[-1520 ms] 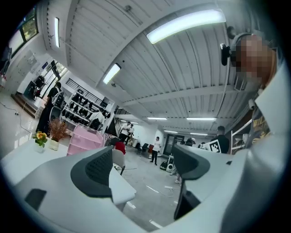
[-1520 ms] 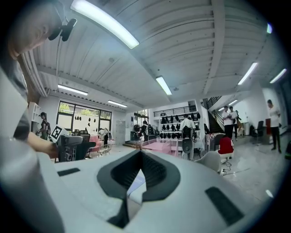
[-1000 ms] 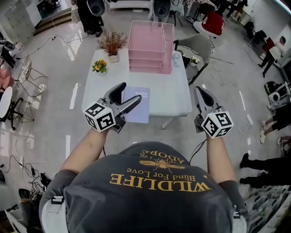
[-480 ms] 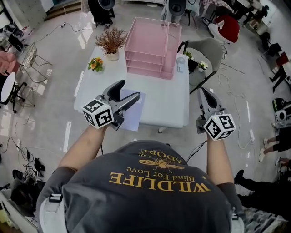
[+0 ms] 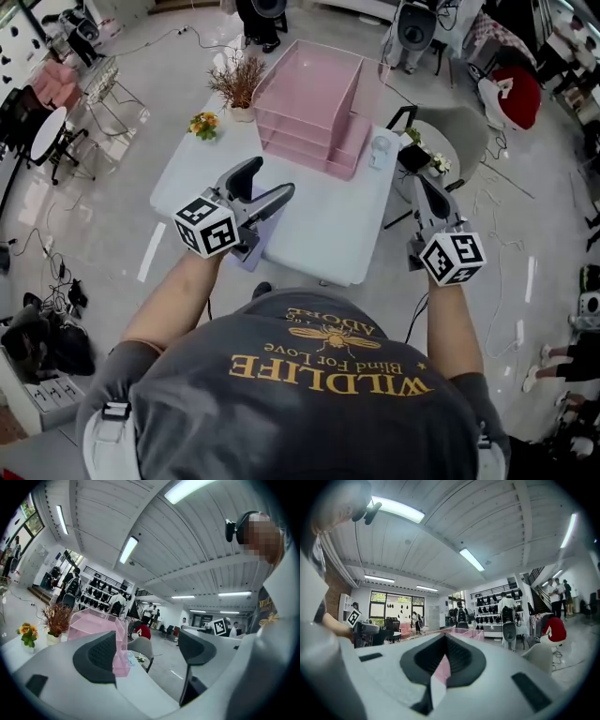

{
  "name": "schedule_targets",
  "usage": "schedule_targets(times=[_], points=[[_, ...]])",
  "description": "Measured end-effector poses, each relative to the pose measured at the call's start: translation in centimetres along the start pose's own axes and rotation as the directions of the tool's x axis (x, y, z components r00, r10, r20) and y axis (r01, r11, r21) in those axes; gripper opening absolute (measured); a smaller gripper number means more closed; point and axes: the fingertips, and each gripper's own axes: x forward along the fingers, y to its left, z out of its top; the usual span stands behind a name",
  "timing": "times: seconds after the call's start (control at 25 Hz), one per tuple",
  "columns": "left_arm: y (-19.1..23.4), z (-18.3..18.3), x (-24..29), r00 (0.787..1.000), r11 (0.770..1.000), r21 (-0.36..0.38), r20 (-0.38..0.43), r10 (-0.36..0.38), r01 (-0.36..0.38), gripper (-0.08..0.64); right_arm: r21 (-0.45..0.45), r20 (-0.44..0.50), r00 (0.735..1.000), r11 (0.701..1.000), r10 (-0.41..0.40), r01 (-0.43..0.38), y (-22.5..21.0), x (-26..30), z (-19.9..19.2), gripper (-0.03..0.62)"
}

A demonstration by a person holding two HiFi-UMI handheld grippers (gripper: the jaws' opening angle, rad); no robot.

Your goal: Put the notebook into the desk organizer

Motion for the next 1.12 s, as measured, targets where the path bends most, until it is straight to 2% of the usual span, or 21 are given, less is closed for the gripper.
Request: schedule_targets(times=[0.32,0.56,0.72,0.92,1.04,1.12], points=[[2.0,-0.4,3.8,0.99,0.991,-0.025,-0.038,-0.132,0.131,0.41,-0.007,-0.027,0.997,0.998,-0.068,0.068,-0.2,1.9,-1.2,0.0],[2.2,-0.5,4.0,0.987,0.987,-0.047,-0.043,-0.155,0.153,0.41,-0.013,-0.043,0.995,0.996,-0.094,0.093,-0.5,1.6,-0.7,0.0],[3.6,-0.9,2.2,0.994,0.993,-0.07,-0.036,-0.1,0.097,0.41,-0.009,-0.052,0.997,0.998,-0.064,0.064,-0.2,2.4,-1.1,0.0],[6.0,-2.6,-1.4,0.999,0.992,-0.126,-0.023,0.025,-0.028,0.41,-0.011,-0.059,0.998,1.0,0.002,-0.002,0.1,4.1,-1.3,0.0],[7.5,-4.8,-4.6,0.99,0.976,-0.168,-0.043,0.132,-0.138,0.41,-0.009,-0.069,0.996,0.998,0.055,-0.055,0.8,5.6,-1.3,0.0],[8.9,-7.0,-7.4,0.977,0.954,-0.21,-0.065,0.203,-0.212,0.41,-0.01,-0.078,0.993,0.996,0.086,-0.087,1.9,6.6,-1.6,0.0]])
